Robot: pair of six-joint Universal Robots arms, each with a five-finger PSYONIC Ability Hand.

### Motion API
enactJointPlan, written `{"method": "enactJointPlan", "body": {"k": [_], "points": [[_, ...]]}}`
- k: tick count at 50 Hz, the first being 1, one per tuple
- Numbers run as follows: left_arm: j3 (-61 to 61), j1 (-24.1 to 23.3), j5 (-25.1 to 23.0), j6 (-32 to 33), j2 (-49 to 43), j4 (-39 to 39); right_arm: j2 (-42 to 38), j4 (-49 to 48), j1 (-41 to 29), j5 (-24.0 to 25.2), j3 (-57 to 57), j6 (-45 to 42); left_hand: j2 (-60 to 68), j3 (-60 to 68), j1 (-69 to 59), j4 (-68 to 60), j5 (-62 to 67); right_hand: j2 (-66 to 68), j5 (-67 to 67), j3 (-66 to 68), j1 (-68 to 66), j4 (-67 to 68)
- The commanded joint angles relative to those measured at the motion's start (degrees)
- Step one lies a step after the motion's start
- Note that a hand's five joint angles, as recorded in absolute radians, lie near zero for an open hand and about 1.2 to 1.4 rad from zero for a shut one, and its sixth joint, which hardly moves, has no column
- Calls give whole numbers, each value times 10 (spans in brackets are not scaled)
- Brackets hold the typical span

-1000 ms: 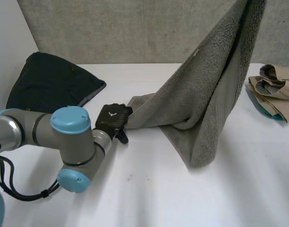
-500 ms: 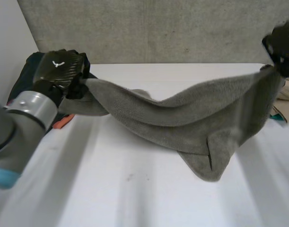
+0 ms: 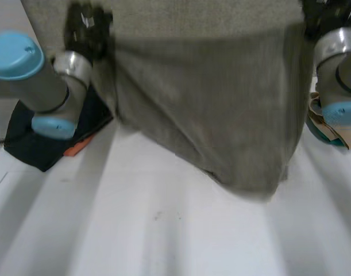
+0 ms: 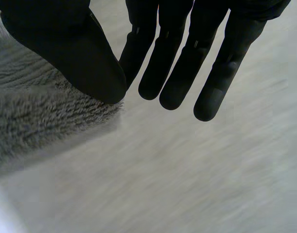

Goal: Fold the laundry.

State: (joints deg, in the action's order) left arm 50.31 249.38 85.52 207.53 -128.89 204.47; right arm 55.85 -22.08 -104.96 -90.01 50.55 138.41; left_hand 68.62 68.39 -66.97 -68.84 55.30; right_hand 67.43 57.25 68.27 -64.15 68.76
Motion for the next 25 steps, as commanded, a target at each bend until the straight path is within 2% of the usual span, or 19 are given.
{"method": "enactJointPlan", "body": {"k": [1, 8, 12, 14, 21, 25], "points": [[53, -15, 23, -13, 76, 121, 41, -129, -16, 5, 26, 14, 114, 116, -130, -112, 147, 126, 128, 117, -158, 112], [246, -20, 23, -13, 141, 117, 83, -125, -9, 12, 144, 23, 114, 116, -130, -112, 147, 126, 128, 117, -158, 112], [354, -19, 21, -13, 167, 117, 102, -92, 17, 41, 239, 34, 114, 116, -130, -112, 147, 126, 128, 117, -158, 112], [407, -19, 19, -10, 169, 117, 116, -63, 31, 72, 294, 47, 114, 116, -130, -112, 147, 126, 128, 117, -158, 112], [502, -11, 19, -10, 167, 117, 124, 34, 49, 152, 401, 94, 114, 116, -130, -112, 147, 126, 128, 117, -158, 112], [517, -7, 20, -13, 167, 116, 119, 120, 70, 166, 405, 106, 114, 116, -130, -112, 147, 126, 128, 117, -158, 112]]}}
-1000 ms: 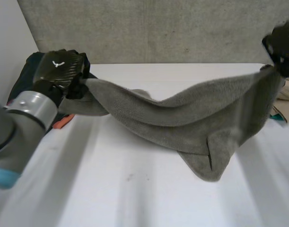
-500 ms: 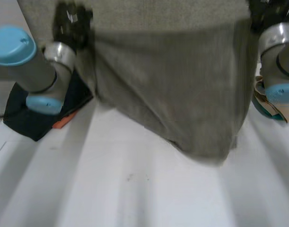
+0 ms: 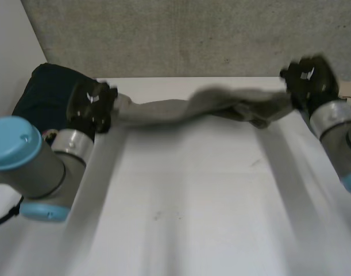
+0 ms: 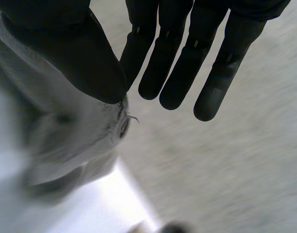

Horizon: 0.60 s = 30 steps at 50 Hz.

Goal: Fold the laundry.

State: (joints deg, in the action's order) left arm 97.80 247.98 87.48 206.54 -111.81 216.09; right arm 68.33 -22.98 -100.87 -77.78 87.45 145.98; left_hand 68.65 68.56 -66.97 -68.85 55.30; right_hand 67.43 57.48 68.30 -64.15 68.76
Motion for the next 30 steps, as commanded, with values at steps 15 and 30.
{"method": "enactJointPlan", "body": {"k": [15, 30], "points": [[12, 6, 2, -10, -7, 0, -119, 196, 39, 51, -37, 77, 114, 114, -130, -112, 147, -126, -126, -135, 93, -139], [-46, 18, 3, -13, -44, -39, -119, 203, 37, 51, -11, -49, 114, 114, -130, -112, 147, -345, -345, -353, 312, -358]]}}
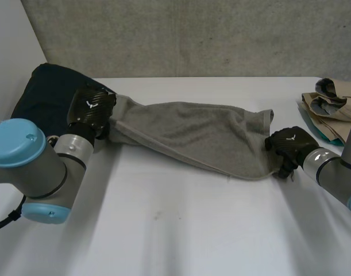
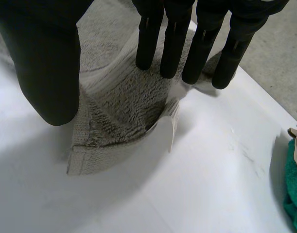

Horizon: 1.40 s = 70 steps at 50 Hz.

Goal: Fold the laundry.

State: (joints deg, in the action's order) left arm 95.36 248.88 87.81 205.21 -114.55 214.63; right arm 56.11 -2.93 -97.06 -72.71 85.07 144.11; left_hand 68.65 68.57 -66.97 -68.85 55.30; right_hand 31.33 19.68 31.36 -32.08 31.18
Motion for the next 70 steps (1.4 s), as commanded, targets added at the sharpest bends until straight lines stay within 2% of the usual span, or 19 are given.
{"method": "enactJointPlan", "body": {"k": [1, 10, 14, 15, 19, 21, 23, 26, 28, 35, 42, 47, 49, 52, 55, 60, 64, 67, 70], "points": [[-24, 10, 0, 0, -18, -28, 3, 3, -1, 0, 16, -31, 114, 114, -130, -112, 147, 18, 35, 18, -10, 19], [-54, 12, 1, 0, -45, -43, 25, -4, 0, 6, 47, -80, 114, 114, -130, -112, 147, 60, 77, 60, -52, 61], [-57, 11, 2, -2, -47, -54, 5, -26, -1, 13, 41, -95, 114, 114, -130, -112, 147, 251, 268, 251, -244, 253], [-56, 11, 2, -2, -48, -58, -8, -46, 0, 12, 38, -98, 114, 114, -130, -112, 147, 463, 480, 463, -456, 465], [-45, 11, 2, -3, -47, -67, -9, -95, 5, 4, 34, -84, 114, 114, -130, -112, 147, 487, 503, 486, -479, 488], [-38, 10, 1, -1, -47, -72, -1, -105, 10, 1, 39, -75, 10, 11, -27, -8, 44, 487, 503, 486, -479, 488], [-24, 9, -1, 4, -46, -80, 31, -107, 17, -1, 46, -48, -195, -194, 178, 197, -161, 487, 503, 486, -479, 488], [-12, 10, 0, 5, -41, -88, 87, -107, 21, -1, 55, -3, -328, -327, 311, 330, -294, 487, 503, 486, -479, 488], [-11, 13, 1, 5, -42, -91, 105, -106, 21, 0, 59, 15, -362, -361, 345, 364, -329, 487, 503, 486, -479, 488], [6, 64, -6, 12, -47, -104, 114, -98, 22, -2, 68, 40, -337, -336, 320, 339, -304, 487, 503, 486, -479, 488], [10, 73, -6, 23, -47, -108, 114, -96, 43, -12, 74, 23, -219, -219, 203, 221, -186, 487, 503, 486, -479, 488], [28, 68, -6, 24, -41, -117, 115, -94, 46, -28, 78, 21, -45, -44, 28, 47, -11, 487, 503, 486, -479, 488], [39, 66, -6, 26, -28, -127, 117, -89, 48, -31, 83, 18, 113, 113, -129, -111, 146, 487, 503, 486, -479, 488], [44, 66, -5, 30, 18, -149, 132, -77, 48, -31, 85, 6, 114, 114, -130, -112, 147, 487, 503, 486, -479, 488], [46, 64, -5, 27, 91, -191, 199, -32, 49, -31, 84, -31, 114, 114, -130, -112, 147, 487, 503, 486, -479, 488], [33, 52, -6, 30, 209, -270, 299, 104, 46, -32, 60, -102, 114, 114, -130, -112, 147, 487, 503, 486, -479, 488], [15, 34, -7, 30, 306, -340, 372, 192, 48, -29, 34, -120, 114, 114, -130, -112, 147, 487, 503, 486, -479, 488], [14, 34, -7, 31, 315, -362, 397, 223, 49, -24, 29, -124, 114, 114, -130, -112, 147, 487, 503, 486, -479, 488], [16, 31, -10, 33, 296, -374, 386, 250, 49, -23, 28, -128, 114, 114, -130, -112, 147, 487, 503, 486, -479, 488]]}}
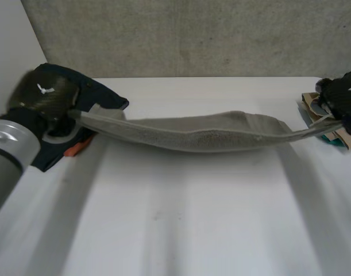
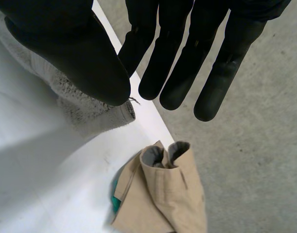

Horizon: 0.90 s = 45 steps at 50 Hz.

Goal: Fold the laundry.

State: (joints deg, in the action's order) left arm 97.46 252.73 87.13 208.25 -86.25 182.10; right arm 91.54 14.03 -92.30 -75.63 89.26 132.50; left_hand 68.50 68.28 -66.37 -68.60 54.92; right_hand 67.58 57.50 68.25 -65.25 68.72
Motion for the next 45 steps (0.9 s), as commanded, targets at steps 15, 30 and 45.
{"method": "enactJointPlan", "body": {"k": [15, 30, 45], "points": [[-286, -24, -6, 138, -381, -22, -298, 29, -64, -116, -225, -12, 115, 117, -136, -114, 151, 124, 125, 117, -147, 113], [-461, -27, 1, 80, -358, 366, -253, -450, -90, -145, -330, 104, 115, 117, -136, -114, 151, 124, 125, 117, -147, 113], [-185, -34, -6, 41, -296, 297, -254, -317, -97, -105, -185, 105, 115, 117, -136, -114, 151, 124, 125, 117, -147, 113]]}}
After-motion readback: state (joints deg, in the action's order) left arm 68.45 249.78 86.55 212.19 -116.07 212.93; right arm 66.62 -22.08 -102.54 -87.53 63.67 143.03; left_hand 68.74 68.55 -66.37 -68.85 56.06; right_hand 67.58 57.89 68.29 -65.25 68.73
